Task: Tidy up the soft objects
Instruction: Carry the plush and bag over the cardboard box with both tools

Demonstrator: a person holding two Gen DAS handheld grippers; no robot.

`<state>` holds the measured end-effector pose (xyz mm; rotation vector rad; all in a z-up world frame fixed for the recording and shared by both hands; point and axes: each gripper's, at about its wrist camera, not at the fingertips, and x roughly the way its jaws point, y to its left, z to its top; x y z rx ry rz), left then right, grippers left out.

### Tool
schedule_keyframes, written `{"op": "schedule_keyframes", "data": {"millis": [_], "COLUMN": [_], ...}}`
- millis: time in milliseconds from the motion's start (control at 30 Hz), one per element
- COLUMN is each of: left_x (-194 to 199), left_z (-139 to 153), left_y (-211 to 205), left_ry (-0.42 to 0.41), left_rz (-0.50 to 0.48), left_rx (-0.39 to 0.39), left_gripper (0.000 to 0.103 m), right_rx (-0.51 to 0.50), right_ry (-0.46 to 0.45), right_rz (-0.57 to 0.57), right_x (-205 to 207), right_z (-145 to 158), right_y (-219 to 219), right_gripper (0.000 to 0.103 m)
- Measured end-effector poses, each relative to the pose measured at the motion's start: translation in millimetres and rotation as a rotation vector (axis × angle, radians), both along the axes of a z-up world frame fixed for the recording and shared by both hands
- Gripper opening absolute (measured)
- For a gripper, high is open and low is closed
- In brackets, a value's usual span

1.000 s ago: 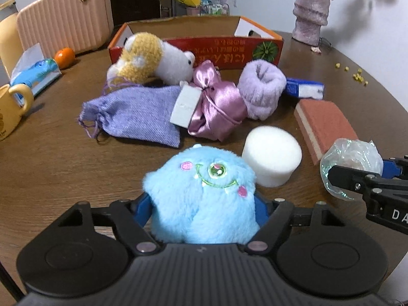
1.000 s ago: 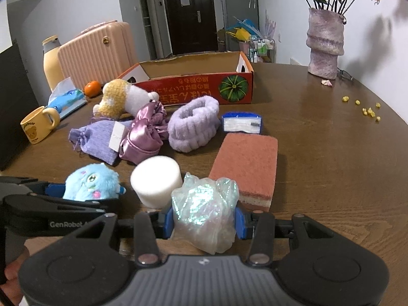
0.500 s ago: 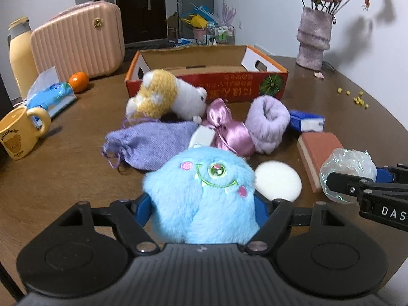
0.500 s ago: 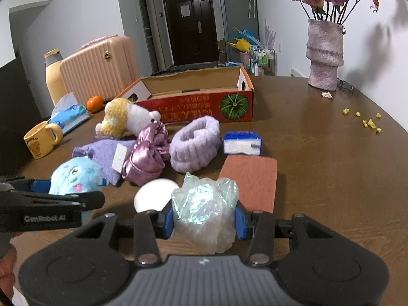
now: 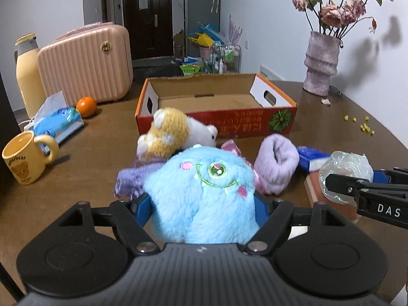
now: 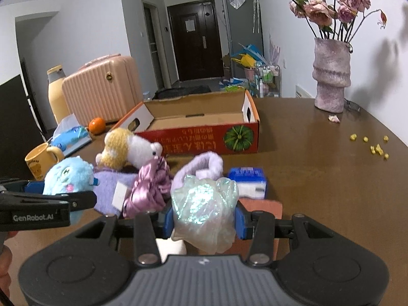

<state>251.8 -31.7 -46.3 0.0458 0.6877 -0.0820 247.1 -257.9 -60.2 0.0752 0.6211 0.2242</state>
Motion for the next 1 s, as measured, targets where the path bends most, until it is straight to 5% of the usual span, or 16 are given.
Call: {"op": "schedule_keyframes", "data": {"millis": [1000], "left_x": [94], "left_z": [46], "left_y": [-2], "left_ry": [-0.168], "left_rz": [0.072], "left_rx": [-0.085], "left_gripper": [0.076], "right_rx": [-0.012], "right_ry": [-0.188], "right_rz": [0.028], "right_x": [111], "right_z": [48], "right_y": [3], "right_gripper": [0.044]}}
